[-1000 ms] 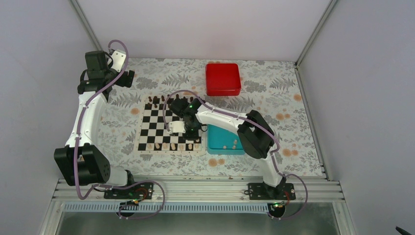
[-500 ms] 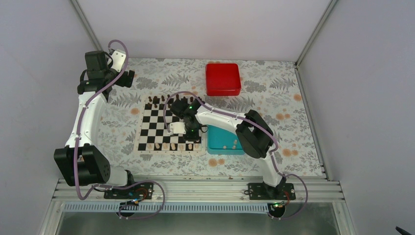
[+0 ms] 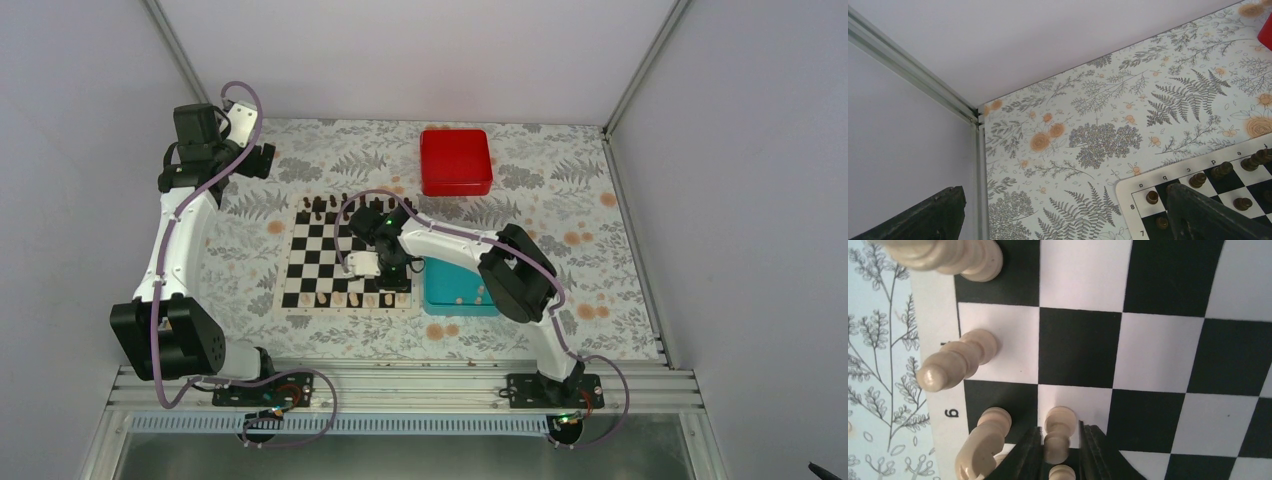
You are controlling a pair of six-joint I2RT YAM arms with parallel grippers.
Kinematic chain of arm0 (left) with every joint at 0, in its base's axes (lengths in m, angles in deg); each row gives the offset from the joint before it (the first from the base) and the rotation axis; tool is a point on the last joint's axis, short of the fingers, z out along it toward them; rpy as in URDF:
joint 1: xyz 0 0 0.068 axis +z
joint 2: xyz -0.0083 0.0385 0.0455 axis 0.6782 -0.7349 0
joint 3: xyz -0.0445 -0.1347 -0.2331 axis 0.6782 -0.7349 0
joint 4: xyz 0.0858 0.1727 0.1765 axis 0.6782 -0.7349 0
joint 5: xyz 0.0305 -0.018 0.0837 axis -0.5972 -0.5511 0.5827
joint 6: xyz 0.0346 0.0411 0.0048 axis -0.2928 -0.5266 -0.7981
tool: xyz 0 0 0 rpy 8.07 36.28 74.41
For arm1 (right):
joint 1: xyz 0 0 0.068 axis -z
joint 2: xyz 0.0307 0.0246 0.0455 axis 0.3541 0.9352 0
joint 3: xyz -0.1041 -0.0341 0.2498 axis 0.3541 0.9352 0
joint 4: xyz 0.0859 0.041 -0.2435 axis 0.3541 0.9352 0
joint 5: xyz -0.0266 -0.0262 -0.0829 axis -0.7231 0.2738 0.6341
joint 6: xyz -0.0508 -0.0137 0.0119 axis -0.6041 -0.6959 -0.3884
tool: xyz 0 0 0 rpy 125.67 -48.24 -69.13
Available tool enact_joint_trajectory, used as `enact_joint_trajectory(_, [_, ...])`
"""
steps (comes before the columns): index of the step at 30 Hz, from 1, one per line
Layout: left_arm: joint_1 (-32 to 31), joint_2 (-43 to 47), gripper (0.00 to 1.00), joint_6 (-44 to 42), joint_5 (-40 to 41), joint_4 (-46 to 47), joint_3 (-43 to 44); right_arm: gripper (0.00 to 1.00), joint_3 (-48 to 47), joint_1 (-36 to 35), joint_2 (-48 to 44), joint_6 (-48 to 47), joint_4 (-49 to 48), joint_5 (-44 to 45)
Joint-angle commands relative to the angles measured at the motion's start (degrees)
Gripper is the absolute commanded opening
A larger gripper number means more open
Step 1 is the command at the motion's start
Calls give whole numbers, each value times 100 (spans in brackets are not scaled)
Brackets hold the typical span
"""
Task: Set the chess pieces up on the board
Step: Place the chess piece on the chessboard, then pick up the chess piece from the storage box.
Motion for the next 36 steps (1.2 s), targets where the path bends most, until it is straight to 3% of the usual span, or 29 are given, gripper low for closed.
enact_joint_trajectory(1, [40, 134, 100, -31, -108, 76, -13, 28, 83, 68, -33, 1, -190, 134])
enact_joint_trajectory(7, [37, 133, 100, -40, -95, 73, -13, 39, 89, 201, -538, 82, -152, 347])
enact_joint_trajectory(12, [42, 152, 100, -36, -94, 69, -12, 41, 140, 536, -1253, 144, 146, 387])
enact_joint_trajectory(19, [42, 150, 100, -49, -116, 67, 7, 41, 839, 1551, -2112, 211, 169, 497])
enact_joint_trajectory(25, [42, 131, 100, -37, -120, 50, 38, 41, 1691, 2176, -2142, 162, -188, 432])
enact_joint_trajectory(36, [42, 187, 100, -23, -92, 50, 13, 39, 2073, 2469, -1827, 149, -624, 316])
